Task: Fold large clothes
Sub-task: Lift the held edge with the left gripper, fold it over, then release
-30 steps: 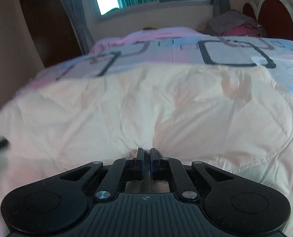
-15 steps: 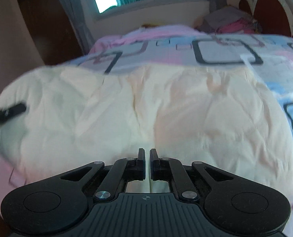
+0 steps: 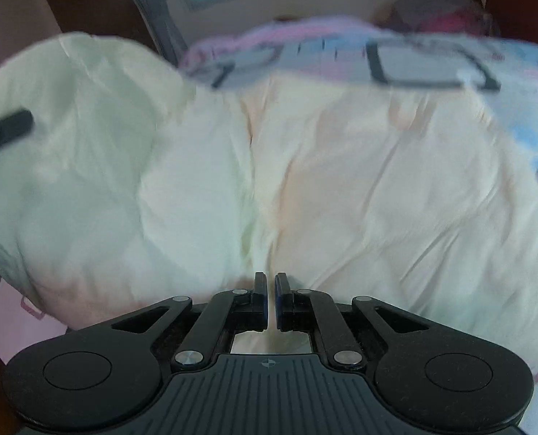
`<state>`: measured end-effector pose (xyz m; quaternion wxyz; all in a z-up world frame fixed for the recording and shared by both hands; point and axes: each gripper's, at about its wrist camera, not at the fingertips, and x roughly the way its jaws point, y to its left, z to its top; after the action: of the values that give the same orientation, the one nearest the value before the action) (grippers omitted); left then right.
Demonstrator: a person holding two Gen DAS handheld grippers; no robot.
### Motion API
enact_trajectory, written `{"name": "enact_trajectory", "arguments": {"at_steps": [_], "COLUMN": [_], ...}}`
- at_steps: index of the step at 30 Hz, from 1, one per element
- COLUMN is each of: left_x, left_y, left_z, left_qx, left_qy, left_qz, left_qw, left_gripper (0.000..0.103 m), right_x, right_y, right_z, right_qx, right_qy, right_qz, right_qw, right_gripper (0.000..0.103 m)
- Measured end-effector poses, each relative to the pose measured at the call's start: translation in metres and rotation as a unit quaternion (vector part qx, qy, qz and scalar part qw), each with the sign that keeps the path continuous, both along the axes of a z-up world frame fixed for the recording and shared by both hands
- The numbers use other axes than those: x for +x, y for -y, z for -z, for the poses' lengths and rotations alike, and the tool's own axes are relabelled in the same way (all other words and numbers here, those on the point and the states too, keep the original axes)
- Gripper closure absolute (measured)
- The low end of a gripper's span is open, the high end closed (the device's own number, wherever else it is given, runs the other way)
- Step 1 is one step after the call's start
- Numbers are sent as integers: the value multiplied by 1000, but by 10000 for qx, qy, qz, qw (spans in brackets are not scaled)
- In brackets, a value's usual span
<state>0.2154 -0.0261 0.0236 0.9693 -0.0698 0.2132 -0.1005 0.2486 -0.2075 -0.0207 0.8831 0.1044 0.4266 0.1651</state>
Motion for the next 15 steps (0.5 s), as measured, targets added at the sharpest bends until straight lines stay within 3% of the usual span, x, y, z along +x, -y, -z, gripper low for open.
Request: {"name": "enact_trajectory", "arguments": {"at_steps": [7, 11, 15], "left_x": [6, 12, 25], "left_y": [59, 101, 146], "left_z": [-18, -19, -7], "left_qx": [352, 580, 751], "left_qy": [105, 76, -64], "left_qz": [153, 433, 754], "left_qw": [9992, 9973, 9943], "left_gripper": [84, 84, 84], "right_x": [1, 11, 23], "right_y": [109, 163, 175], "right_z": [-14, -2, 18], "right_qx": [-243, -107, 33], "right_qy": [463, 148, -121], "right_qz": [1105, 1485, 1279], "right_qw": [9925, 9887, 9917], "right_gripper": [98, 98, 98]}}
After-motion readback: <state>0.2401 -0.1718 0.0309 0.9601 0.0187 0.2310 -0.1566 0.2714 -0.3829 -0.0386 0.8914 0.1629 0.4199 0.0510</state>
